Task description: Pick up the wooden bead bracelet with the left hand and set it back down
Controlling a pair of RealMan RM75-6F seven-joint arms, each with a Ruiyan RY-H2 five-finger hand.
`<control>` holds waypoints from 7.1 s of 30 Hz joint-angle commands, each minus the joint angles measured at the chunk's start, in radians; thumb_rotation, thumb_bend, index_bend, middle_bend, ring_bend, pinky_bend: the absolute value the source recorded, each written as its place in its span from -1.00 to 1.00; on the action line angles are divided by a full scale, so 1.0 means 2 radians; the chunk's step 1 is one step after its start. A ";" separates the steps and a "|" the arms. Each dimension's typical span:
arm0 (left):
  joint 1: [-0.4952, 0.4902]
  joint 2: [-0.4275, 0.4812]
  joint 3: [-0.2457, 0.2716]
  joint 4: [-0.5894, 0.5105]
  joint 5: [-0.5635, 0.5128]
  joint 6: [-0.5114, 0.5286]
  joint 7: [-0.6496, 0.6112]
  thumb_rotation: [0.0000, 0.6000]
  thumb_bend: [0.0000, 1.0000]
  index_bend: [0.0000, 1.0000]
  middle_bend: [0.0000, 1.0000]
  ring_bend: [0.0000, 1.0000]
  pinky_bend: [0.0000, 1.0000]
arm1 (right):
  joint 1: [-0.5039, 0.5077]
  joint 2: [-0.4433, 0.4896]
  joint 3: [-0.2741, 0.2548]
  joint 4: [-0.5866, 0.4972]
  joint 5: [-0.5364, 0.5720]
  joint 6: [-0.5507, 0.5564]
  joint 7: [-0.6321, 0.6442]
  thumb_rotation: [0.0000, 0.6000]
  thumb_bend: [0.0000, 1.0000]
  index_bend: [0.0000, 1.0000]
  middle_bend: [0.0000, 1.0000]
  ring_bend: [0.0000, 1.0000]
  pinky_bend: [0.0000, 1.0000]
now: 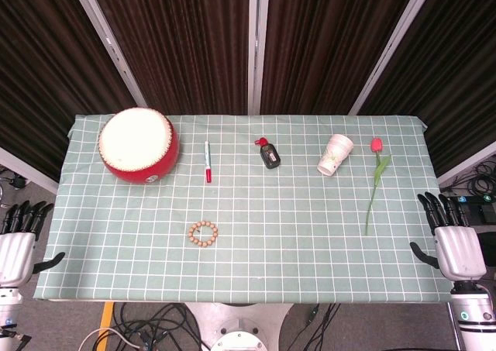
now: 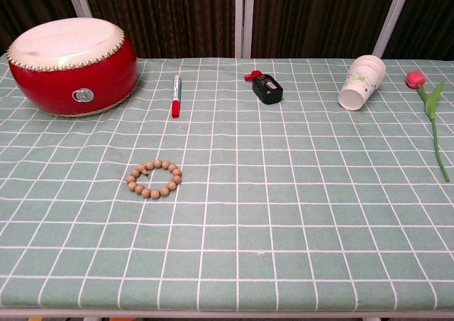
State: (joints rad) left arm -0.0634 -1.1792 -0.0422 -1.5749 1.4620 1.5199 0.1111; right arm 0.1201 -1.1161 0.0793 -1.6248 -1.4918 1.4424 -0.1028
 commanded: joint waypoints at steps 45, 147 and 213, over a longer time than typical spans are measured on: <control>-0.306 -0.175 0.027 0.169 0.208 -0.266 0.008 1.00 -0.51 -0.28 -0.24 -0.75 -0.84 | -0.017 0.014 0.004 -0.013 0.003 0.031 -0.010 1.00 -0.74 -1.00 -0.86 -1.00 -1.00; -0.317 -0.116 0.039 0.052 0.059 -0.292 -1.057 0.08 -0.32 -0.04 0.18 -0.41 -0.76 | -0.029 0.015 0.011 -0.016 -0.005 0.055 -0.002 1.00 -0.75 -1.00 -0.86 -1.00 -1.00; -0.320 -0.056 -0.050 -0.011 -0.148 -0.516 -0.874 0.04 -0.80 0.54 0.53 -0.10 -0.73 | -0.042 0.028 0.006 -0.018 -0.024 0.073 0.018 1.00 -0.75 -1.00 -0.85 -1.00 -1.00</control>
State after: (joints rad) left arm -0.7023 -1.2929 -0.1276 -1.5991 1.1878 0.5073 -1.6590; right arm 0.0359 -1.0598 0.0904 -1.6600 -1.5401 1.5890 -0.0663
